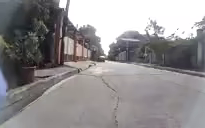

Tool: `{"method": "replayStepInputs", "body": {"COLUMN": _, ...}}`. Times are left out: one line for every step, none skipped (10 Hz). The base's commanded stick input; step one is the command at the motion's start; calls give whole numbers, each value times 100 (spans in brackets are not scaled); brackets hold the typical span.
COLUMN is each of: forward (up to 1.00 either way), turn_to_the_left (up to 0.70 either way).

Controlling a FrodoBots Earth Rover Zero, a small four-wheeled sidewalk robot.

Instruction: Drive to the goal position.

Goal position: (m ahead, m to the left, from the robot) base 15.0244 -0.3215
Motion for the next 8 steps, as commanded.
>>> {"method": "replayStepInputs", "body": {"forward": 100, "turn_to_the_left": -6}}
{"method": "replayStepInputs", "body": {"forward": 100, "turn_to_the_left": -33}}
{"method": "replayStepInputs", "body": {"forward": 100, "turn_to_the_left": -37}}
{"method": "replayStepInputs", "body": {"forward": 100, "turn_to_the_left": -40}}
{"method": "replayStepInputs", "body": {"forward": 100, "turn_to_the_left": -28}}
{"method": "replayStepInputs", "body": {"forward": 100, "turn_to_the_left": -5}}
{"method": "replayStepInputs", "body": {"forward": 100, "turn_to_the_left": 13}}
{"method": "replayStepInputs", "body": {"forward": 100, "turn_to_the_left": 11}}
